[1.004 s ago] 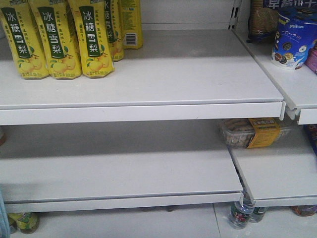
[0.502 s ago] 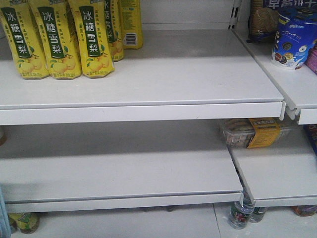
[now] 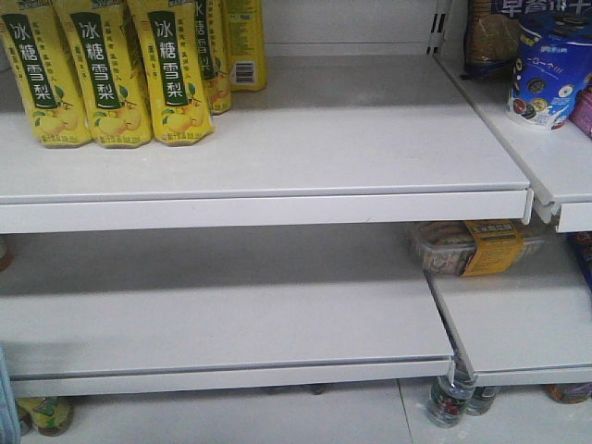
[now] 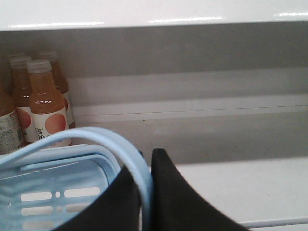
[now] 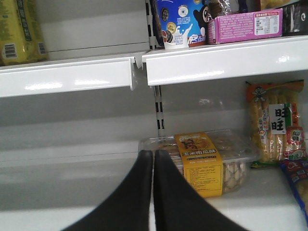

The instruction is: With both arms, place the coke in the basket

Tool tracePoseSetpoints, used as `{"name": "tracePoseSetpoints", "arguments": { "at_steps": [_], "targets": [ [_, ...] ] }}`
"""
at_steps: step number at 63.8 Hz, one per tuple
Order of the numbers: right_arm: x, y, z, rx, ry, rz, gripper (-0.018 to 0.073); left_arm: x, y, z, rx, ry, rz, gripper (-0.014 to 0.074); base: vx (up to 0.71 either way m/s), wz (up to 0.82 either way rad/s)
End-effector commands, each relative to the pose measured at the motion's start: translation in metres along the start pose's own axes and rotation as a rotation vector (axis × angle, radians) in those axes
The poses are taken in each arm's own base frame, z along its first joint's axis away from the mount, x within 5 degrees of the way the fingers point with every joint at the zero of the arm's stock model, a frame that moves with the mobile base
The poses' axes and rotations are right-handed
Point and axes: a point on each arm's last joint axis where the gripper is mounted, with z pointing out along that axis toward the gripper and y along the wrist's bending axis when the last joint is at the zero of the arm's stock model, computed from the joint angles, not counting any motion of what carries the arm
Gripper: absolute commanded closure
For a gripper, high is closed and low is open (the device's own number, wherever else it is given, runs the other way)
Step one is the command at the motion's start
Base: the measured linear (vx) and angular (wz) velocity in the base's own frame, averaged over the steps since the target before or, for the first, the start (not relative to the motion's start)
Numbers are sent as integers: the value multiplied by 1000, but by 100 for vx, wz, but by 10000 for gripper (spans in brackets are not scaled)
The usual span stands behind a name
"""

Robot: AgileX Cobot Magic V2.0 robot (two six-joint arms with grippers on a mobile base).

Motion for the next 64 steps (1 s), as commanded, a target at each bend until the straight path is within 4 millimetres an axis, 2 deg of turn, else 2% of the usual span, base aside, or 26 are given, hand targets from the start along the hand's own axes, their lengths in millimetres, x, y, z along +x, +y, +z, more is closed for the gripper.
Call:
{"name": "tracePoseSetpoints", "arguments": {
  "at_steps": [1, 64],
  "targets": [
    [-4, 2, -2, -24, -80, -10, 564, -14, 0, -3, -10, -166, 72, 603, 0, 0],
    [-4, 2, -1, -24, -79, -11, 564, -14, 0, -3, -10, -166, 72, 603, 0, 0]
  ]
}}
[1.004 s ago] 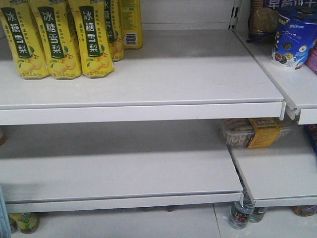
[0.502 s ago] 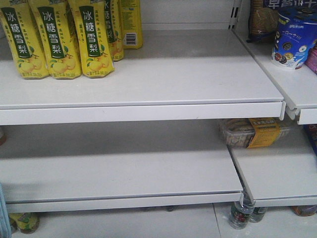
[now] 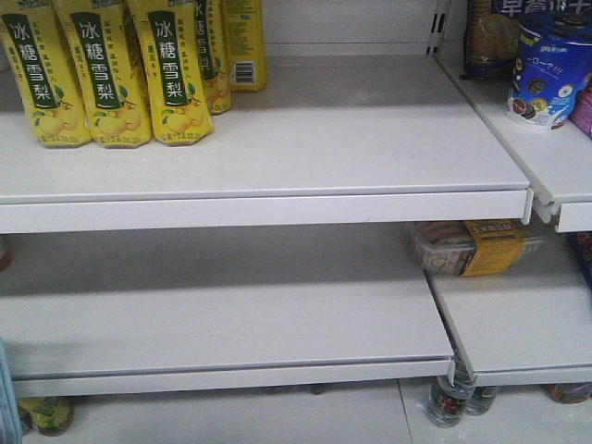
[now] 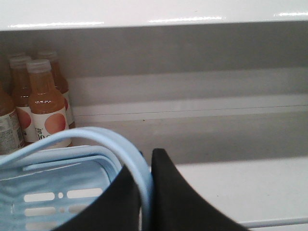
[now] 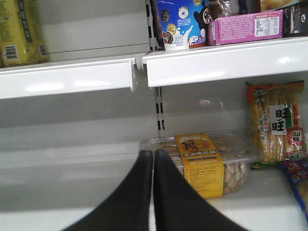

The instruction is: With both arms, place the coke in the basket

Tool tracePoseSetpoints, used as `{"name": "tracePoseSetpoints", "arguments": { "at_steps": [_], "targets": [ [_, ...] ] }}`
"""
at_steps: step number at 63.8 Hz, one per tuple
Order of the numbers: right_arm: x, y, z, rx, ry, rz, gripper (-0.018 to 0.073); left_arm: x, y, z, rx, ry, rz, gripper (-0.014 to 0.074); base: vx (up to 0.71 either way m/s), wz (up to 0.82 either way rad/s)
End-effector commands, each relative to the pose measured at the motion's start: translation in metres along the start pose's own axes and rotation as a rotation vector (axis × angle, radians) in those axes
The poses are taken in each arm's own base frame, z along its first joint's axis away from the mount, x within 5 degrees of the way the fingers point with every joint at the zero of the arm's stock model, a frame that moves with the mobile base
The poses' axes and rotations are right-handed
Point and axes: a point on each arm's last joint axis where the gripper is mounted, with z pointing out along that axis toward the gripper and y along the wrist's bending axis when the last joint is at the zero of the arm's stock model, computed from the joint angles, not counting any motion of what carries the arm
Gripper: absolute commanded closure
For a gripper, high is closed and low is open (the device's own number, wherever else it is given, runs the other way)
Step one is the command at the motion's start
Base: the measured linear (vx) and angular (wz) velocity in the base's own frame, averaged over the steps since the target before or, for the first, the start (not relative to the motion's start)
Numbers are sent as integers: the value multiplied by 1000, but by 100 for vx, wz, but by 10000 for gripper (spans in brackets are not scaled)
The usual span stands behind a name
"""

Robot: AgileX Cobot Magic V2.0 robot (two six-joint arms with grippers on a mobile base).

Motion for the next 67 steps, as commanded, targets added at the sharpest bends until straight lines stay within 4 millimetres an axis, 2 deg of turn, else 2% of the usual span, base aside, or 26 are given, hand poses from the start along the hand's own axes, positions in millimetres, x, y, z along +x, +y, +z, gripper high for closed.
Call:
{"name": "tracePoseSetpoints", "arguments": {
  "at_steps": [1, 67],
  "targets": [
    [-4, 2, -1, -24, -79, -14, 564, -14, 0, -3, -10, -167, 72, 603, 0, 0],
    [-4, 2, -1, -24, -79, -14, 564, -14, 0, -3, -10, -167, 72, 603, 0, 0]
  ]
}}
